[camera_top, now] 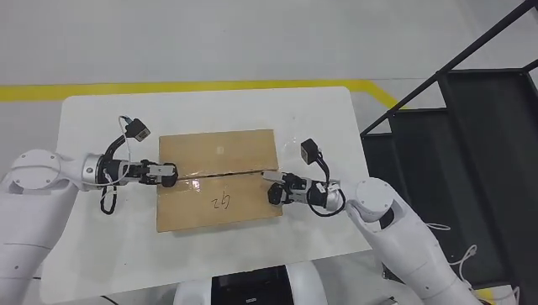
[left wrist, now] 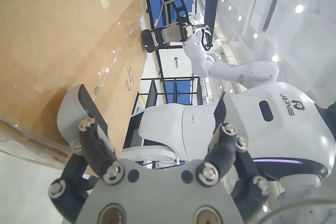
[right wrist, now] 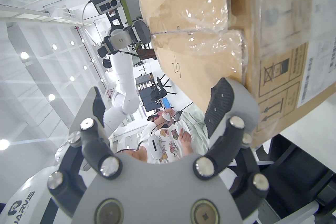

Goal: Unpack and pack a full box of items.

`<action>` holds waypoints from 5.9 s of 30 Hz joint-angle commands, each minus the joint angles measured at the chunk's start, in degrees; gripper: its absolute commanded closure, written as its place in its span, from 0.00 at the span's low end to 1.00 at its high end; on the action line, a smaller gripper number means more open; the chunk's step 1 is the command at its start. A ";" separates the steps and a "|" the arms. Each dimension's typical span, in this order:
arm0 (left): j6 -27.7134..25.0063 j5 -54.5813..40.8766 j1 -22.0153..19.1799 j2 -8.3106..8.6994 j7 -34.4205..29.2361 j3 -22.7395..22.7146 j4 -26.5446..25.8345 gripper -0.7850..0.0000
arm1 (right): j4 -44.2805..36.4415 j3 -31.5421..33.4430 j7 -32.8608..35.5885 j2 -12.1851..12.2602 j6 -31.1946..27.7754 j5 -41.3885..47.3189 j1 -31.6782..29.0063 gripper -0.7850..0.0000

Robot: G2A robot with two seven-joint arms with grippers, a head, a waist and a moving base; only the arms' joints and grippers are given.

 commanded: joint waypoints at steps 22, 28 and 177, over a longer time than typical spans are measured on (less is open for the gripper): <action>0.28 2.84 1.11 1.24 -0.28 -1.44 -1.34 0.00 | 7.84 13.46 13.38 3.15 -24.48 -15.00 1.12 0.00; 0.28 2.84 1.11 1.24 -0.28 -1.44 -1.34 0.00 | 15.45 11.78 13.97 3.40 -38.89 -21.48 4.42 0.00; 0.28 2.84 1.11 1.24 -0.28 -1.44 -1.34 0.00 | 75.87 -24.63 -74.98 -9.59 -32.64 -95.39 44.90 0.00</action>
